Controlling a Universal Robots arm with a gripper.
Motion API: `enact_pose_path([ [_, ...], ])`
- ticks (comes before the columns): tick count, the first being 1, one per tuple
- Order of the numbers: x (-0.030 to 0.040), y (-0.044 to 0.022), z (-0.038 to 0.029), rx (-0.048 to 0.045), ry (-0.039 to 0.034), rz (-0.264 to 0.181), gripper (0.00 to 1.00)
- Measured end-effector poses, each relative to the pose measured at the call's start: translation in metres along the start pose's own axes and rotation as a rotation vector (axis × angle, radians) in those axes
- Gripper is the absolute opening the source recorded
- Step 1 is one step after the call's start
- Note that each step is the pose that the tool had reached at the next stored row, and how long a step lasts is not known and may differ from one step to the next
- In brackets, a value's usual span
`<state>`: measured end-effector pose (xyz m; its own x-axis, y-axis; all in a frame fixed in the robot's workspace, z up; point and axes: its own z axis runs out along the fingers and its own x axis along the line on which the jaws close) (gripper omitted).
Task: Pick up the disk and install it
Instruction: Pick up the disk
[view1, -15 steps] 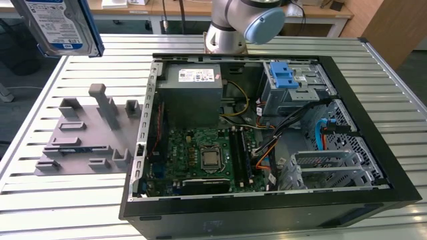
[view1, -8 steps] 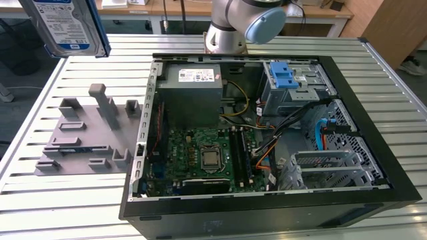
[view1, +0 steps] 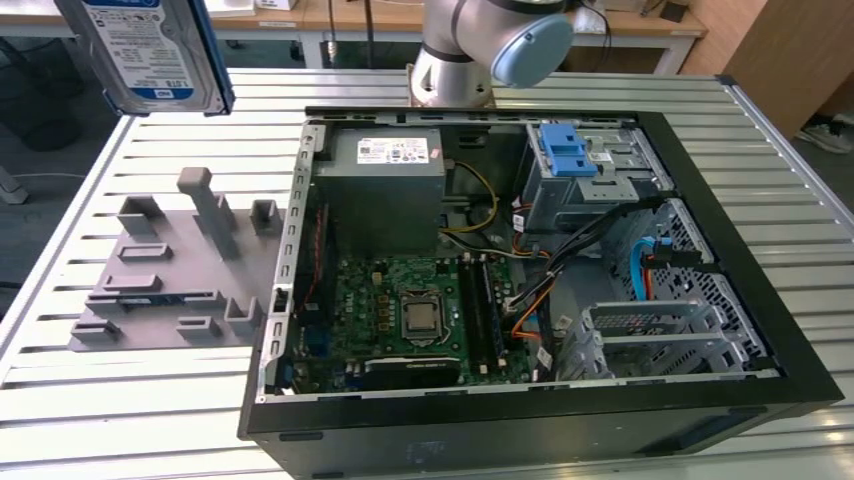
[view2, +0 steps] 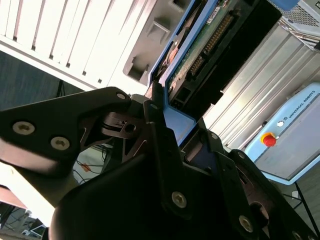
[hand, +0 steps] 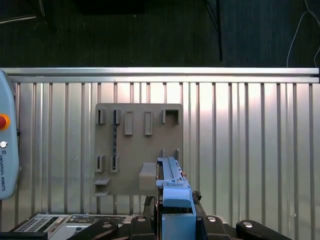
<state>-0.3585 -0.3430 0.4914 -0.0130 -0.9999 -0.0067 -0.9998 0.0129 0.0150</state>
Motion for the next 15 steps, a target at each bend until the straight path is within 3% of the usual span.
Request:
enact_pose_path([
  [15, -0.0001, -0.0192, -0.0003, 0.0001, -0.0002, 0.000, 0.36],
])
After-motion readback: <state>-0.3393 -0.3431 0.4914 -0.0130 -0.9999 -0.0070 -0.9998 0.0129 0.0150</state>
